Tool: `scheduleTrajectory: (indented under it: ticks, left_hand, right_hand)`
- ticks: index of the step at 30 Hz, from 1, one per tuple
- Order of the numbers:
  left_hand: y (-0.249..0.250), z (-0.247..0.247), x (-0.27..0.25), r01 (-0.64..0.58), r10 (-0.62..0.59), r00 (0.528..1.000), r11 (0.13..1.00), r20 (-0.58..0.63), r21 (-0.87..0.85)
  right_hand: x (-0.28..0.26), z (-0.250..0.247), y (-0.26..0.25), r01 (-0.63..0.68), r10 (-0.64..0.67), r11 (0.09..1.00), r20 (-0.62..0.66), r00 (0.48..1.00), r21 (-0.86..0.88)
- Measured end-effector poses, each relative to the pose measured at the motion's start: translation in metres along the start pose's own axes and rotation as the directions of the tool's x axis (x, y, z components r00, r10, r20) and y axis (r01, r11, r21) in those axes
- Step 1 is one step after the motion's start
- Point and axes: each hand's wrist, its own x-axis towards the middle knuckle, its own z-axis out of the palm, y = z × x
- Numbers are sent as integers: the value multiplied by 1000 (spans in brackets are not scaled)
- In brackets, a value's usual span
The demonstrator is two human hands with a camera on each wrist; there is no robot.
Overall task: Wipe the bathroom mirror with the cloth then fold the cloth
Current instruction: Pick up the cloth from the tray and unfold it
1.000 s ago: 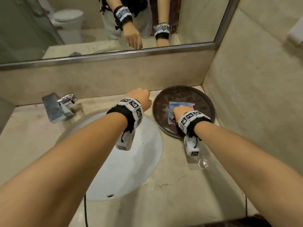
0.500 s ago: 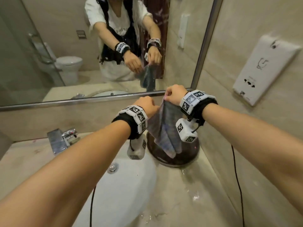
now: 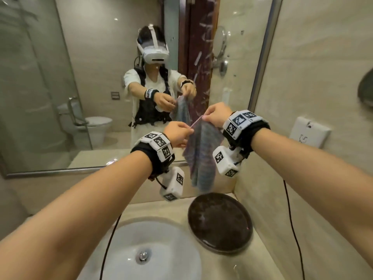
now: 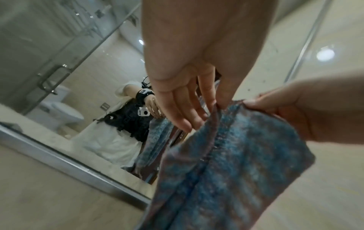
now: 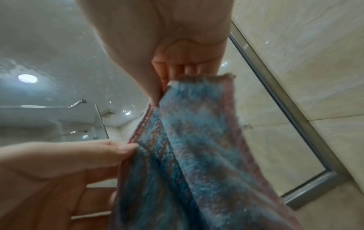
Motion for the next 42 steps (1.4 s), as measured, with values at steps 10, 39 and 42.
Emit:
scheduleTrajectory:
  ticks: [10, 39, 42]
  left_hand:
    - [15, -39, -20, -229, 226, 973, 972, -56, -51]
    - [32, -95, -9, -394, 348, 898, 908, 268, 144]
    - [33, -95, 8, -452, 433, 892, 838, 131, 305]
  right_hand:
    - [4, -4, -44, -33, -33, 917, 158, 987, 398]
    - [-41, 0, -51, -286, 12, 747, 418, 908, 601]
    - [-37, -10, -46, -334, 129, 718, 355, 926, 610]
